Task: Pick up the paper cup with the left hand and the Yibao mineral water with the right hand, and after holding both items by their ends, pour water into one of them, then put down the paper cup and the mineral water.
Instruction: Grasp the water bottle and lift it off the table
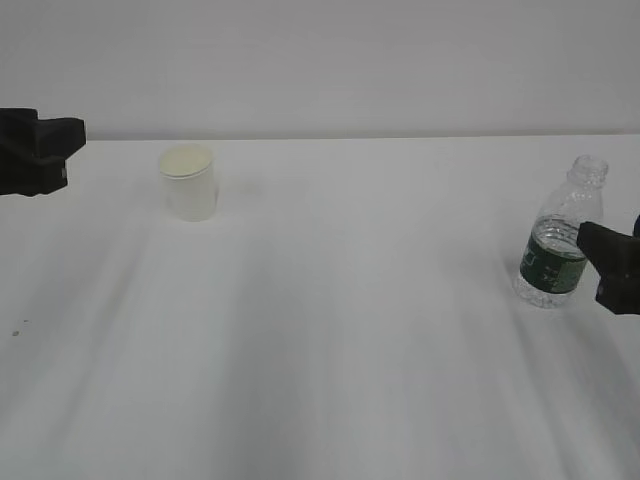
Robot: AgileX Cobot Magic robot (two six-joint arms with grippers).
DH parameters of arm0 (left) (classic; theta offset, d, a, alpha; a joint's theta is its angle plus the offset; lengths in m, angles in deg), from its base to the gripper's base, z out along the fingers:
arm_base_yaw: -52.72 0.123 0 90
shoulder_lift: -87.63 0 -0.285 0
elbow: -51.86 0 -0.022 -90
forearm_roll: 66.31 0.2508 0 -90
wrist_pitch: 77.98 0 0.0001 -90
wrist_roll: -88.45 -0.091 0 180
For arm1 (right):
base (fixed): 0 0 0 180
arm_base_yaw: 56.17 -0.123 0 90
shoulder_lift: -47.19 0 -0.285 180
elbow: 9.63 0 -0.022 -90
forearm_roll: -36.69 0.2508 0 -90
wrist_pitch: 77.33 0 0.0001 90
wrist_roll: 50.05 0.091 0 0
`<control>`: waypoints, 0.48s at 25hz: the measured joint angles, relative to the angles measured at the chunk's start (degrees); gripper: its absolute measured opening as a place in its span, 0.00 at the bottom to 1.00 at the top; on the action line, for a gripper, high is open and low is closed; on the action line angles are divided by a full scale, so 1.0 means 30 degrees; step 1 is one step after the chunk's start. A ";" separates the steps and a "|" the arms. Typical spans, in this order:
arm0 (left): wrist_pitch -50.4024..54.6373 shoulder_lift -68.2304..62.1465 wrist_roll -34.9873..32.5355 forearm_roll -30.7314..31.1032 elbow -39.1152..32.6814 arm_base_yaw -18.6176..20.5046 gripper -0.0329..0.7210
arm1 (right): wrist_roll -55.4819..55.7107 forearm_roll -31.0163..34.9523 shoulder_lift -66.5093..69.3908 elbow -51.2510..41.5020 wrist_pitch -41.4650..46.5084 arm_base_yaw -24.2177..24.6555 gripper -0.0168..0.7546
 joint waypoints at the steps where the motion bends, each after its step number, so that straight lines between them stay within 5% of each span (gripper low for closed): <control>1: -0.0023 0.0000 0.0000 0.0031 0.0000 0.0000 0.52 | 0.0000 0.0281 0.0041 -0.0289 -0.0349 0.0000 0.62; 12: -0.0023 0.0000 0.0012 0.0610 0.0000 0.0000 0.52 | -0.0211 0.1395 0.1571 -0.3400 -0.5106 0.0000 0.62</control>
